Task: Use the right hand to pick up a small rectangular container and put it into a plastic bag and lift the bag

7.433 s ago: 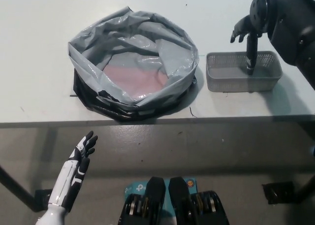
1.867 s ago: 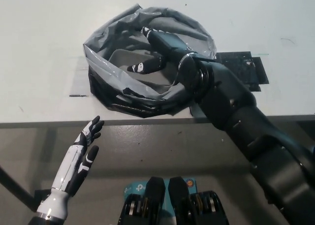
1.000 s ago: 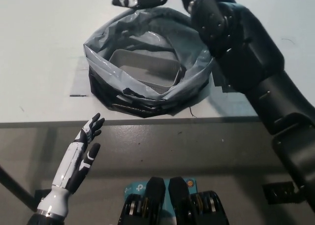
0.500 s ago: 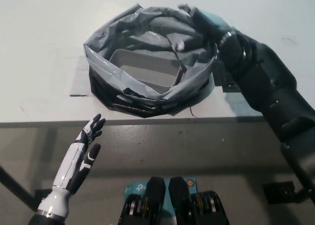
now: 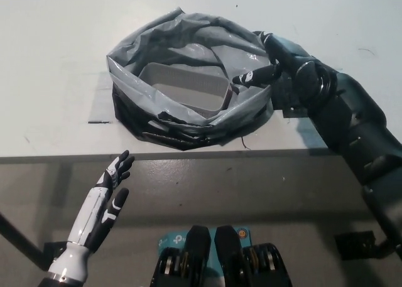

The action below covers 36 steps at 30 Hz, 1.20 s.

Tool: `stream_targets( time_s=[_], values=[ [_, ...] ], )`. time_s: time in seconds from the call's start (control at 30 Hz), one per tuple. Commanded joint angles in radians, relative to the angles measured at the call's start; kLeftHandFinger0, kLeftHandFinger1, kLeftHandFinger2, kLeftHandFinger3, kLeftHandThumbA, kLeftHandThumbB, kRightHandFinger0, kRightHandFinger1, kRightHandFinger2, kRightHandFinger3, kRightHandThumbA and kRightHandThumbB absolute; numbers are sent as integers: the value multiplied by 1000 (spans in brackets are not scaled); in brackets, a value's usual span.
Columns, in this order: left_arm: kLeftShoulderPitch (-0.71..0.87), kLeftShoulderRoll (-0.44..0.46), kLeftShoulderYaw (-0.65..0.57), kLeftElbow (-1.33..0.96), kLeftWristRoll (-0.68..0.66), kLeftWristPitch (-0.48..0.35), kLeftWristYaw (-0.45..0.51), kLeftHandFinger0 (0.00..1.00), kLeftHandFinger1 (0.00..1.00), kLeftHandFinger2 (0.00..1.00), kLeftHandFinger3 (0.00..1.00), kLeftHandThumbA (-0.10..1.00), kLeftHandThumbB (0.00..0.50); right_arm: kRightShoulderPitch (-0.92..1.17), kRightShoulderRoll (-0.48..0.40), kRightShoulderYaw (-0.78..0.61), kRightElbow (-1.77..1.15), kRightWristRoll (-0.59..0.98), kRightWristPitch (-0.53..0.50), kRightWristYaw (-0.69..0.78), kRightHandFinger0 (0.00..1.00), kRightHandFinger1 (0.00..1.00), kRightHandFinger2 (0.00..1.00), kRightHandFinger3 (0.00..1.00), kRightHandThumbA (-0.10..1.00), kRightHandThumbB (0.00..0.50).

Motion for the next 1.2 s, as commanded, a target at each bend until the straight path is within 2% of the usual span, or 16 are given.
stream_targets(
  time_s=[0.0, 0.1, 0.13, 0.17, 0.2, 0.27, 0.37, 0.53, 0.7, 0.8, 0.83, 0.93, 1.0, 1.03, 1.07, 1.17],
  values=[
    [-6, 4, -3, -9, 2, -36, -7, 1000, 1000, 1000, 1000, 951, 244, -68, -12, -10, -3, 23, -27, -35, 1000, 1000, 1000, 1000, 901, 500],
    [-9, 4, -4, -7, 5, -39, -6, 1000, 1000, 1000, 1000, 951, 245, -67, -2, -62, -4, 78, -17, -41, 1000, 1000, 1000, 1000, 734, 500],
    [-10, 4, -4, -8, 3, -36, -7, 1000, 1000, 1000, 1000, 949, 246, -69, 5, -88, -2, 102, -9, -52, 857, 789, 839, 1000, 677, 489],
    [-12, 4, -5, -10, 3, -34, -8, 1000, 1000, 1000, 1000, 949, 247, -72, 14, -128, 2, 139, 12, -62, 417, 391, 511, 716, 460, 362],
    [-15, 4, -5, -11, 4, -32, -9, 1000, 1000, 1000, 1000, 949, 248, -77, 25, -180, 7, 181, 37, -72, 186, 273, 430, 532, 395, 348],
    [-20, 5, -5, -10, 3, -29, -9, 1000, 1000, 1000, 1000, 947, 250, -85, 35, -252, 17, 243, 50, -66, 7, 102, 312, 242, 170, 242],
    [-22, 6, -4, -9, 2, -27, -10, 1000, 1000, 1000, 1000, 947, 259, -111, 48, -414, 36, 380, 116, -22, 0, 165, 595, 645, 48, 256],
    [-28, 7, -4, -4, -6, -32, -13, 1000, 1000, 1000, 1000, 937, 251, -138, 45, -513, 25, 430, 146, 15, 0, 283, 756, 781, 105, 306],
    [-27, 4, -3, 0, 0, -35, -7, 1000, 1000, 1000, 1000, 936, 245, -154, 55, -538, -14, 431, 186, 8, 0, 278, 703, 569, 90, 310],
    [-27, 5, -4, -3, 5, -30, -7, 1000, 1000, 1000, 1000, 942, 248, -156, 62, -564, -39, 460, 206, 18, 0, 282, 722, 666, 68, 295],
    [-28, 5, -4, -6, 9, -26, -6, 1000, 1000, 1000, 1000, 945, 249, -160, 68, -597, -51, 498, 231, 21, 0, 267, 717, 863, 29, 290],
    [-29, 3, -4, -5, 11, -28, -4, 1000, 1000, 1000, 1000, 948, 252, -176, 81, -696, -74, 604, 287, 25, 0, 236, 673, 671, -57, 264],
    [-31, 2, -4, -5, 9, -26, -4, 1000, 1000, 1000, 1000, 948, 254, -196, 83, -761, -82, 673, 323, 61, 0, 195, 618, 234, -8, 188],
    [-31, 3, -4, -5, 11, -26, -4, 1000, 1000, 1000, 1000, 952, 251, -208, 87, -806, -102, 722, 362, 75, 0, 169, 578, 216, 55, 198],
    [-33, 3, -3, -5, 9, -25, -5, 1000, 1000, 1000, 1000, 952, 250, -223, 93, -849, -121, 768, 396, 71, 0, 151, 574, 429, 75, 177],
    [-36, 6, -3, -3, 11, -23, -6, 1000, 1000, 1000, 1000, 958, 244, -261, 116, -959, -187, 884, 469, 53, 0, 99, 546, 256, 78, 127]
  ],
)
